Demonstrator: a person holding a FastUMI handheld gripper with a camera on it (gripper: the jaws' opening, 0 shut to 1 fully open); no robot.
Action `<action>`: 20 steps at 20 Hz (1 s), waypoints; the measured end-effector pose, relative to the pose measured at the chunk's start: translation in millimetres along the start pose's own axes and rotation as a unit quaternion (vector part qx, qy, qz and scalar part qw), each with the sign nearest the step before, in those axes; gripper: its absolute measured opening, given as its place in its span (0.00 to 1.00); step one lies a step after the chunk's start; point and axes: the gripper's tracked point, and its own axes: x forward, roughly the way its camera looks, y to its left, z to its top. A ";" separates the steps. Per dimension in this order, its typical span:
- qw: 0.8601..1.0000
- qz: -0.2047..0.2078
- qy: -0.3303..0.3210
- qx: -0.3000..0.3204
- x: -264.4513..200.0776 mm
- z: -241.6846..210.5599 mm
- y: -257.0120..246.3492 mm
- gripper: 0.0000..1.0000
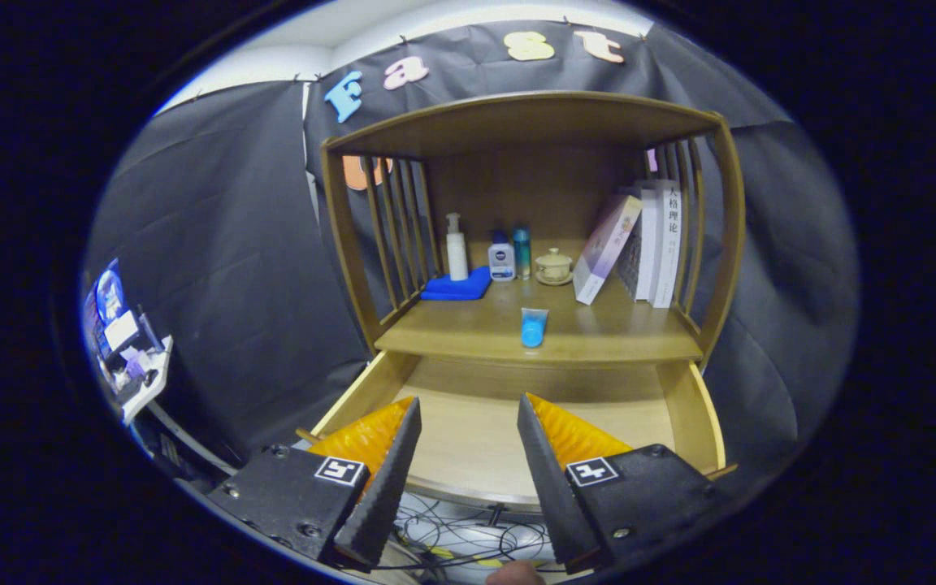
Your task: Pull open the drawer, take out the items inside it, and place them on the countertop above the cabinet.
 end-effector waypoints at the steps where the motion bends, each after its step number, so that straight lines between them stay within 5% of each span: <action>1: 1.000 -0.001 -0.011 -0.001 -2.8 -7.9 1.8 0.77; 11: 0.995 -0.052 -0.087 0.026 0.1 -110.1 -11.5 0.77; 20: 0.992 -0.097 -0.077 0.012 39.1 -173.6 -28.8 0.77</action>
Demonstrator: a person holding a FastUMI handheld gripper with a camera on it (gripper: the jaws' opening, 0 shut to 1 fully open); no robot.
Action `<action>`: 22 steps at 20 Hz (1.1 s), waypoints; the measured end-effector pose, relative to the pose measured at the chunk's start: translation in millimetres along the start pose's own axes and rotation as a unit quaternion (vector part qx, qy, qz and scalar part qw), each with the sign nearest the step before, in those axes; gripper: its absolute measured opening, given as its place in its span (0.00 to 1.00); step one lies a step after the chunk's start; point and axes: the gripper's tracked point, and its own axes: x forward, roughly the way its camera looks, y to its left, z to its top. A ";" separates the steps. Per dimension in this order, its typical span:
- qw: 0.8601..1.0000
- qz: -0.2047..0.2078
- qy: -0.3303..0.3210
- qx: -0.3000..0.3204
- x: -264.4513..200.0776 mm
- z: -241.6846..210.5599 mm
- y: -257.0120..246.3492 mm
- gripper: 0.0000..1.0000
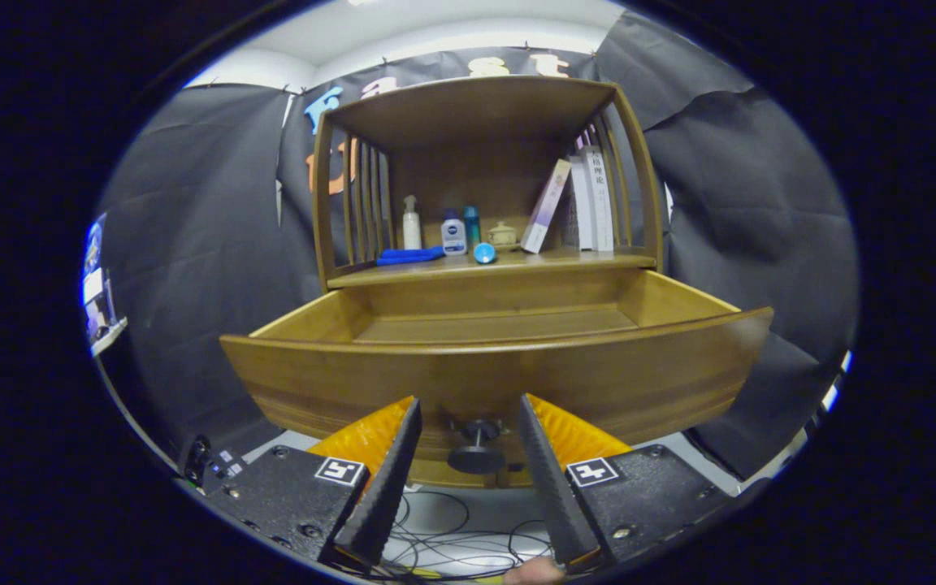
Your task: Pull open the drawer, take out the items inside it, and place them on the countertop above the cabinet.
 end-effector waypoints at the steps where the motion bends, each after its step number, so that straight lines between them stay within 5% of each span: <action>1: 1.000 -0.004 0.001 -0.005 4.1 -2.5 0.3 0.77; 6: 1.000 -0.015 -0.007 -0.014 14.6 -9.1 12.7 0.77; 9: 0.999 -0.034 -0.007 -0.037 16.9 -14.9 10.2 0.97; 22: 0.998 -0.049 -0.008 -0.029 38.6 -3.2 2.2 0.96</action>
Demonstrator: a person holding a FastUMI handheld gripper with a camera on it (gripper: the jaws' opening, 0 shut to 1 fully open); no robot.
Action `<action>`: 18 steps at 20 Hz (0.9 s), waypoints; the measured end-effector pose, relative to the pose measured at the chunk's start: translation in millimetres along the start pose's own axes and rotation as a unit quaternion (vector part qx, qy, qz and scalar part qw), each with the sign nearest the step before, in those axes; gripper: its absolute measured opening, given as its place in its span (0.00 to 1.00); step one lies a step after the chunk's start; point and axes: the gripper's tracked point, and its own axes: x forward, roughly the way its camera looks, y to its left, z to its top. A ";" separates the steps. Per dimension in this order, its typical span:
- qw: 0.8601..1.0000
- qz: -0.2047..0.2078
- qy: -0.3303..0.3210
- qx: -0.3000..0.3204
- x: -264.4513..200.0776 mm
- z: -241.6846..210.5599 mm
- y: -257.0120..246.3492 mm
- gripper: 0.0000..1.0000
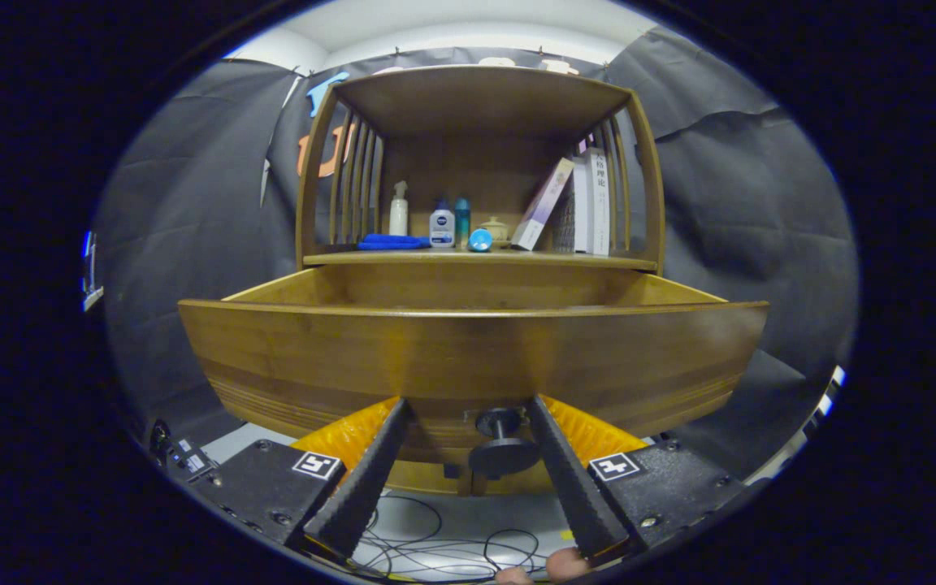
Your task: Pull open the drawer, take out the items inside it, and place them on the countertop above the cabinet.
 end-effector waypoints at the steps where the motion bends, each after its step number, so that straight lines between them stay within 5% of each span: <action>1: 1.000 0.000 0.002 0.001 3.6 1.6 0.3 0.96; 18: 1.000 -0.001 0.027 -0.008 81.1 31.6 6.0 0.96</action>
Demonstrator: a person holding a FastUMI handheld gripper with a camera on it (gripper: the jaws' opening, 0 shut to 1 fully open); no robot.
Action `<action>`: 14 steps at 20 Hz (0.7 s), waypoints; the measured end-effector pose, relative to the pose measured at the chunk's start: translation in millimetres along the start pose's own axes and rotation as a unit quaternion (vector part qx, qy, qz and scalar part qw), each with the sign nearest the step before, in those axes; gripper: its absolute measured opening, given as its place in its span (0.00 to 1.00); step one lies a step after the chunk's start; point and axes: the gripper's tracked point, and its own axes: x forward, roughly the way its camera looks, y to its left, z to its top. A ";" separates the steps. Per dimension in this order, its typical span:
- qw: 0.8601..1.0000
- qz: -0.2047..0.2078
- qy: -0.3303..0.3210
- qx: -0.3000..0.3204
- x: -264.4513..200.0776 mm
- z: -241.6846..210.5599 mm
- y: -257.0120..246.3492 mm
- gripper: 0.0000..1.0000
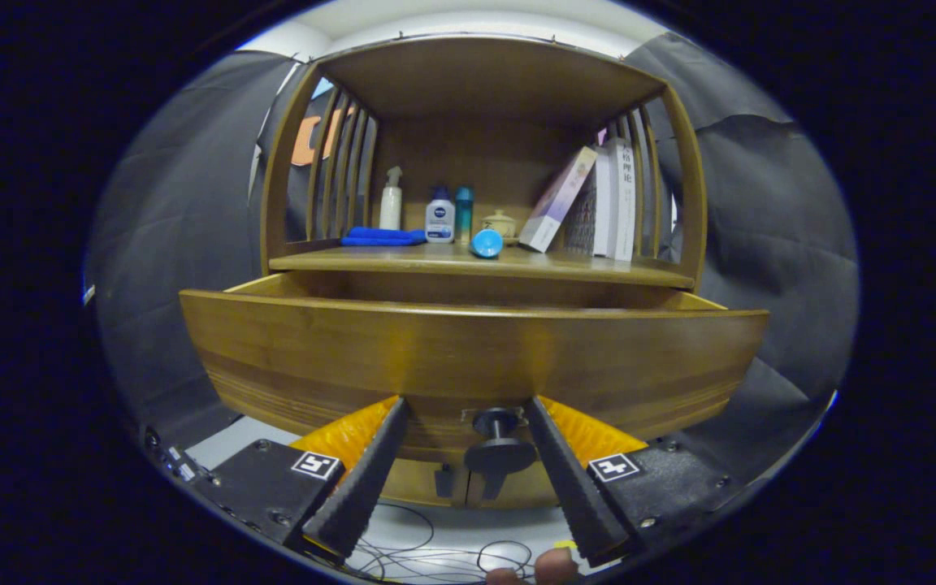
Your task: Pull open the drawer, take out the items inside it, and place them on the countertop above the cabinet.
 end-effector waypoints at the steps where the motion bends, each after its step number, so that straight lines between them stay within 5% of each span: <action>1: 1.000 0.000 0.001 0.001 4.6 1.4 0.0 0.97; 14: 1.000 -0.012 0.005 -0.005 74.0 23.3 -0.2 0.97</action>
